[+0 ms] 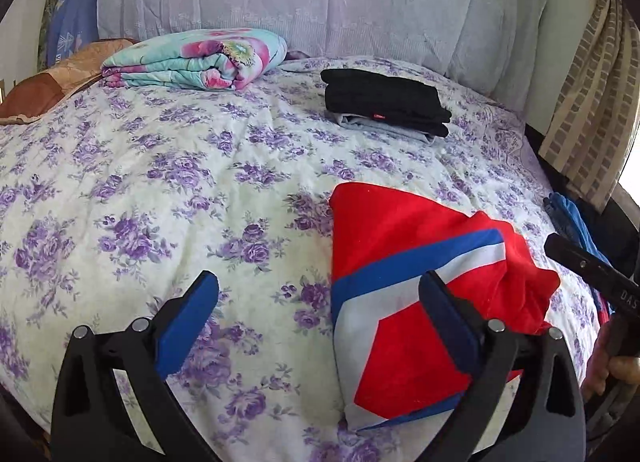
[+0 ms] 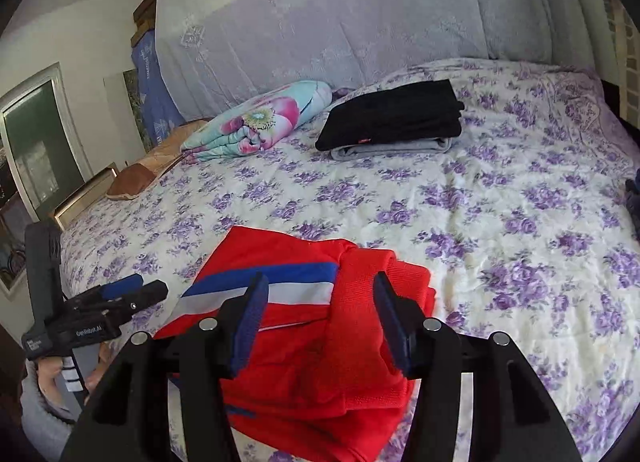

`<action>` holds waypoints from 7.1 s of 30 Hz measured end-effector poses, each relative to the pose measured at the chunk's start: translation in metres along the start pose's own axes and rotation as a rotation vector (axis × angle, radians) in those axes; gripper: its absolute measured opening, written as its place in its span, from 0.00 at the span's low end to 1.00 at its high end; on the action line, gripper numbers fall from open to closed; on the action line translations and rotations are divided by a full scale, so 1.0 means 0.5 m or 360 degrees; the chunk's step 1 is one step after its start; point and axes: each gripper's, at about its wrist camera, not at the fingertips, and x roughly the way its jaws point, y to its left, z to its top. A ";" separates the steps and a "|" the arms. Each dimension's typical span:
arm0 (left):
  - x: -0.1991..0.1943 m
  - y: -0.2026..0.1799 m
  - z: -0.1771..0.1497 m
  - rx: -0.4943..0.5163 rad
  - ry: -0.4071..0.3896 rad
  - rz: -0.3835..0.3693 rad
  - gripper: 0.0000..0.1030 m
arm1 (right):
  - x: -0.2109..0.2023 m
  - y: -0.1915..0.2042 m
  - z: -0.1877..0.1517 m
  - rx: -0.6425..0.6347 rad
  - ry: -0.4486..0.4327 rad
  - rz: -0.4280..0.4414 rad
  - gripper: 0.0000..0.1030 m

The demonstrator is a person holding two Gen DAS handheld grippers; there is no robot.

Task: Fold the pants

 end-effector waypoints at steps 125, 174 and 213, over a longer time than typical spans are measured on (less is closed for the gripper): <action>-0.093 -0.074 -0.028 0.0063 0.0060 0.0185 0.95 | -0.149 -0.018 -0.109 0.0414 -0.0154 0.0050 0.96; -0.008 -0.011 -0.060 -0.0003 0.0223 0.0276 0.95 | -0.092 -0.006 -0.120 0.0166 -0.0094 -0.0219 0.96; -0.116 -0.152 -0.069 0.0239 0.0050 0.0261 0.95 | -0.146 0.026 -0.102 0.0309 -0.0035 -0.0070 0.96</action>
